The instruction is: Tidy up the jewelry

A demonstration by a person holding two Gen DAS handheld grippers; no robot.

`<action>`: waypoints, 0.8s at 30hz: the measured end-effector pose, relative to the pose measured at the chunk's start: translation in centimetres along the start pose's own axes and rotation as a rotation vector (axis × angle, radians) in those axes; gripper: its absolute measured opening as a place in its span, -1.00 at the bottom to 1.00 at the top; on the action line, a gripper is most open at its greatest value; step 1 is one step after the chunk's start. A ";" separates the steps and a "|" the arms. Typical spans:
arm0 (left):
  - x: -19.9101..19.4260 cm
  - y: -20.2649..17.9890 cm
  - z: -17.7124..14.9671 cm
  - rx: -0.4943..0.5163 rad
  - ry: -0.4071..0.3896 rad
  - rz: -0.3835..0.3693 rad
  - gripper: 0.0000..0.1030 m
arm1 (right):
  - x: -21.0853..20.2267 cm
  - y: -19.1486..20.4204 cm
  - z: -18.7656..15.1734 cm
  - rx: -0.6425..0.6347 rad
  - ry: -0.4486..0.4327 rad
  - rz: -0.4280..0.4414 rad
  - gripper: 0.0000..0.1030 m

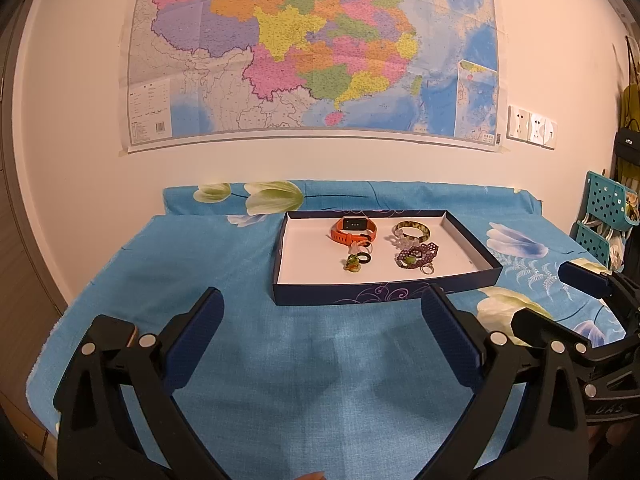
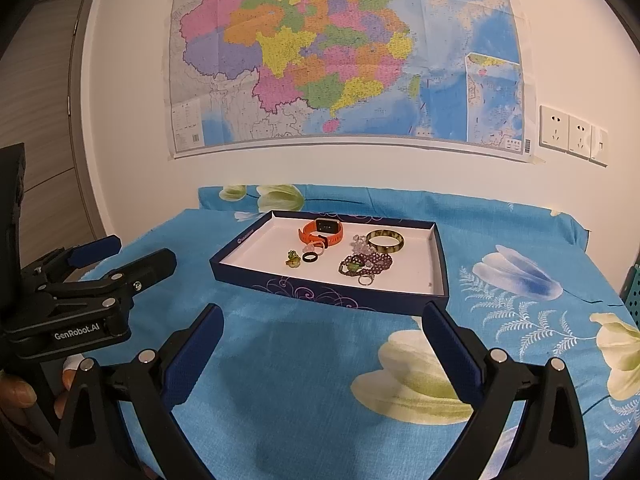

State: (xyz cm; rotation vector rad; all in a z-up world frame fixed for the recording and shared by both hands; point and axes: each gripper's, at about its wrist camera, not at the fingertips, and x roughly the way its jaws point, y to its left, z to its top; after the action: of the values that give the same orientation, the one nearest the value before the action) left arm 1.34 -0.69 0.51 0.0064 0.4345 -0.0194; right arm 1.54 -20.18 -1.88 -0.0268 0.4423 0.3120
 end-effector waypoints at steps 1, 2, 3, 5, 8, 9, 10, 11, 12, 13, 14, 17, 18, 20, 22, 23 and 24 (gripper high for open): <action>0.0 0.0 0.0 0.000 0.000 -0.001 0.89 | 0.0 0.0 0.0 0.001 0.000 0.000 0.87; 0.0 0.0 0.0 0.001 0.000 -0.001 0.89 | -0.1 0.0 0.0 0.002 -0.001 0.000 0.87; 0.0 0.0 0.0 0.001 0.001 0.000 0.89 | -0.1 0.0 0.0 0.002 -0.002 0.000 0.87; 0.0 0.0 0.0 0.001 0.001 0.000 0.89 | 0.0 0.0 0.0 0.002 0.000 0.000 0.87; 0.0 0.0 0.0 0.000 0.001 0.000 0.89 | 0.0 0.0 0.0 0.001 0.002 0.000 0.87; 0.0 0.0 0.0 -0.001 0.003 0.000 0.89 | -0.1 0.1 0.0 0.001 0.001 0.000 0.87; 0.0 0.0 0.0 -0.001 0.001 -0.001 0.89 | 0.0 0.0 0.0 0.002 0.001 0.003 0.87; 0.0 0.0 0.0 -0.002 0.002 -0.001 0.89 | 0.0 0.1 0.0 0.001 0.003 0.001 0.87; 0.0 0.0 0.0 -0.001 0.001 0.000 0.89 | 0.0 0.1 -0.1 0.001 0.002 -0.001 0.87; 0.1 0.0 0.0 0.000 0.001 0.000 0.89 | 0.0 0.0 0.0 0.002 0.002 0.001 0.87; 0.1 0.0 0.1 0.001 0.001 -0.001 0.89 | 0.1 0.0 0.0 0.002 0.004 0.001 0.87; 0.1 0.0 0.0 0.002 0.002 0.000 0.89 | 0.0 0.0 0.0 0.003 0.003 0.000 0.87; 0.1 -0.1 -0.1 0.002 0.003 0.000 0.89 | 0.0 0.0 0.0 0.002 0.003 -0.003 0.87; 0.1 -0.1 -0.2 0.002 0.004 0.000 0.89 | 0.0 0.0 0.0 0.002 0.003 -0.001 0.87; 0.1 -0.1 -0.2 0.002 0.004 0.000 0.89 | 0.0 0.0 0.0 0.003 0.004 -0.003 0.87; 0.1 -0.1 -0.2 0.002 0.005 0.000 0.89 | 0.0 0.0 0.1 0.005 0.003 -0.002 0.87; 0.1 -0.1 -0.2 0.003 0.005 0.000 0.89 | 0.0 -0.1 0.1 0.006 0.004 -0.002 0.87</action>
State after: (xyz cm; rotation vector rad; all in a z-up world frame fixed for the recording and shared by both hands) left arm 1.37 -0.82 0.24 0.0091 0.4392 -0.0200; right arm 1.63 -20.23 -1.77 -0.0220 0.4467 0.3089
